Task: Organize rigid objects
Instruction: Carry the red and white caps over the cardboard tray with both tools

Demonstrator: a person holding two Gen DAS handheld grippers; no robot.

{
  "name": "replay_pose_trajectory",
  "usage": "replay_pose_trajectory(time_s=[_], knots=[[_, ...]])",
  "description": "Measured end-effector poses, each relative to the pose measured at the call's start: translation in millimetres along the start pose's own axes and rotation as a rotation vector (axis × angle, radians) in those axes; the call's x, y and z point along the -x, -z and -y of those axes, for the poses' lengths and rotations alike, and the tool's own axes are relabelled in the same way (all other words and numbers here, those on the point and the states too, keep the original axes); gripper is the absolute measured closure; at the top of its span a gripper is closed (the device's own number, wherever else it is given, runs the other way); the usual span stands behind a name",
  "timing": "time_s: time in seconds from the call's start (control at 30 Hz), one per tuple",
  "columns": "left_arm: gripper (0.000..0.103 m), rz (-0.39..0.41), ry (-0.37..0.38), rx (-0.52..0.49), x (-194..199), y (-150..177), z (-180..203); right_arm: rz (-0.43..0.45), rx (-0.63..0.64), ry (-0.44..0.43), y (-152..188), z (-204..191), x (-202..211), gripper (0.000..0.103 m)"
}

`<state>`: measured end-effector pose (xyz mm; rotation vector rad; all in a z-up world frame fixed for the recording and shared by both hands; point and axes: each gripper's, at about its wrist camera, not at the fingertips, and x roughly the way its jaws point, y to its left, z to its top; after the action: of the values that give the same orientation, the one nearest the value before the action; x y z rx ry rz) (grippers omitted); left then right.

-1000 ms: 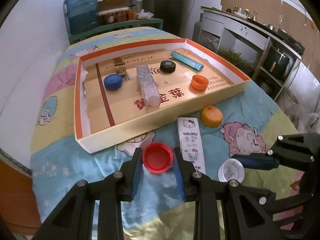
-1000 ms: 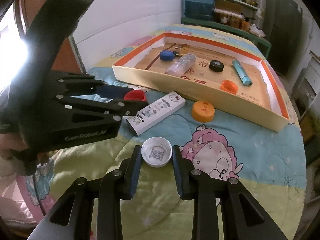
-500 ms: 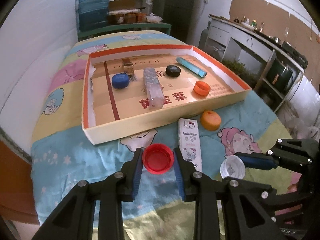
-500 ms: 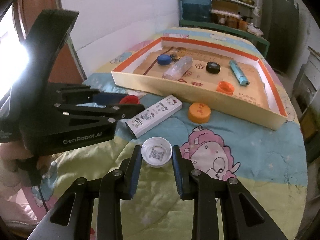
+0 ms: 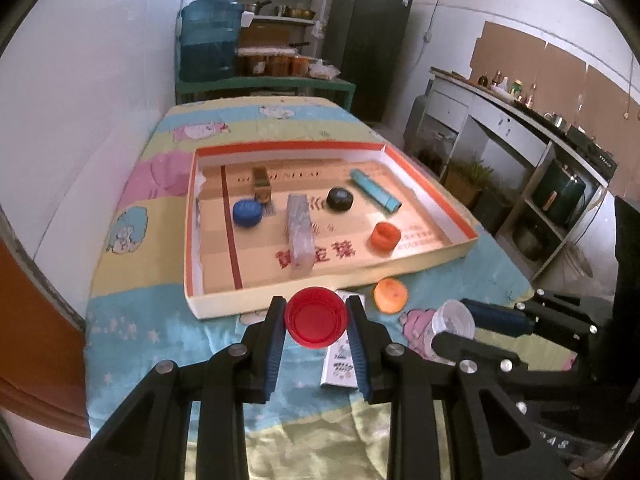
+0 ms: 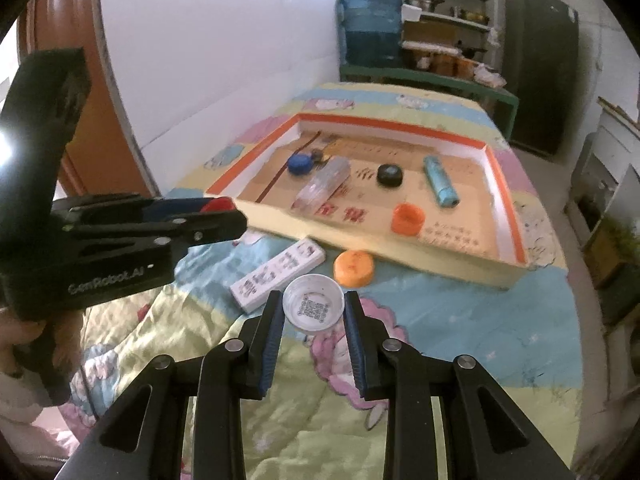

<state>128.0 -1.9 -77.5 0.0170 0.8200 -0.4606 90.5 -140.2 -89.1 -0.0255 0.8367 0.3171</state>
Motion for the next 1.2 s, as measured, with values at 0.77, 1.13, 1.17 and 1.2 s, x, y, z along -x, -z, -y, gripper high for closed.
replay_pose_trajectory(time_s=[0.77, 1.13, 1.17, 1.2], knots=[[0.072, 0.071, 0.001, -0.014, -11.3, -72.6, 20.4, 0.094, 0.007, 0.071, -56.0, 66.1, 15.7, 0.073], [0.072, 0.051, -0.017, -0.035, -48.6, -114.6, 20.6, 0.085, 0.006, 0.082, -86.4, 101.7, -6.7, 0.073], [0.072, 0.049, -0.018, -0.035, -51.0, -116.6, 20.6, 0.081, 0.008, 0.082, -89.4, 105.3, -9.6, 0.073], [0.072, 0.048, -0.019, -0.033, -55.2, -120.0, 20.1, 0.079, 0.009, 0.084, -91.5, 108.0, -11.9, 0.073]])
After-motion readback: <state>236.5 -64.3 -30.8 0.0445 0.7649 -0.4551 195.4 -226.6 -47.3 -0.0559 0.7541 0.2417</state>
